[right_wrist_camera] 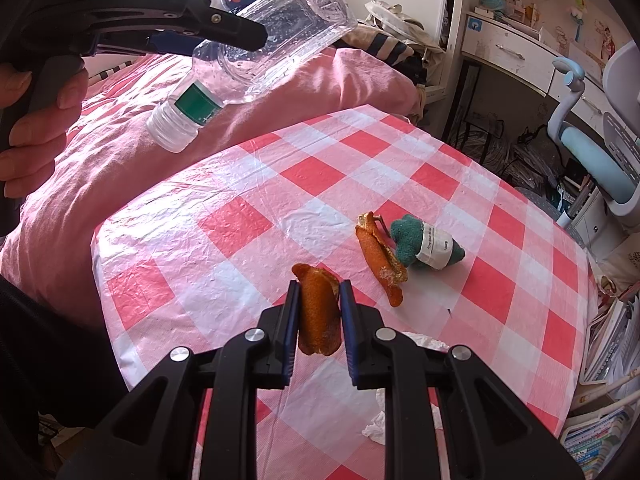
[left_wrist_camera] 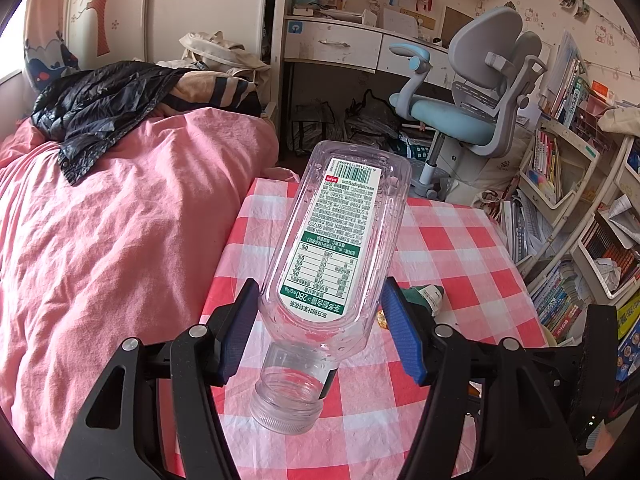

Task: Collect trash
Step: 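Hold the bottle and orange peel raised above the tablecloth with both grippers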

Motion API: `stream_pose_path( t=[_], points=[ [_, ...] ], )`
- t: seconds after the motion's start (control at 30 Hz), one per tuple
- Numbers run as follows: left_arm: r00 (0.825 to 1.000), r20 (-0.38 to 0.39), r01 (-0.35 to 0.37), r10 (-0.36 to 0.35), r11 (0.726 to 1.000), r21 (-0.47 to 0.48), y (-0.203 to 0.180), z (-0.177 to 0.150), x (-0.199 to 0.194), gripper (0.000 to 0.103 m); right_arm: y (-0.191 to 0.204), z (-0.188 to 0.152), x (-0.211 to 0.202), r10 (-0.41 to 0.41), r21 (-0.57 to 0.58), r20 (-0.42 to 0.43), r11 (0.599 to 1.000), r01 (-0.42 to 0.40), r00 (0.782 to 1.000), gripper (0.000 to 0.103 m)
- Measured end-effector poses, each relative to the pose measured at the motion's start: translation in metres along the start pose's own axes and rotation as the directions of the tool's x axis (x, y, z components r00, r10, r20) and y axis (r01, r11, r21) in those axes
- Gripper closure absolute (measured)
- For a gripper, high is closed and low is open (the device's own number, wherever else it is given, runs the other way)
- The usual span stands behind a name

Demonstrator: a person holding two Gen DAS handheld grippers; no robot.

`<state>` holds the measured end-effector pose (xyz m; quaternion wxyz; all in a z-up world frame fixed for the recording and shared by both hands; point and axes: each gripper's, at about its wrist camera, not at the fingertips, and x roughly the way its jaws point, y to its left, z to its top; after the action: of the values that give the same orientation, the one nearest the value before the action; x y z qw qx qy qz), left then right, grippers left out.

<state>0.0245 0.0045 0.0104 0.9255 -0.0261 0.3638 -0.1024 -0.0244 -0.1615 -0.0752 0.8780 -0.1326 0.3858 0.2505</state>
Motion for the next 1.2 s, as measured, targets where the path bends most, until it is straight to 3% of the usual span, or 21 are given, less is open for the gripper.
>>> stream_pose_path(
  t=[1.2],
  points=[
    [1.0,0.001,-0.001,0.001,1.0,0.002,-0.0007,-0.0003,0.0002,0.043,0.0031,-0.0018,0.0038,-0.002,-0.005,-0.006,1.0,0.002,1.0,0.082]
  ],
)
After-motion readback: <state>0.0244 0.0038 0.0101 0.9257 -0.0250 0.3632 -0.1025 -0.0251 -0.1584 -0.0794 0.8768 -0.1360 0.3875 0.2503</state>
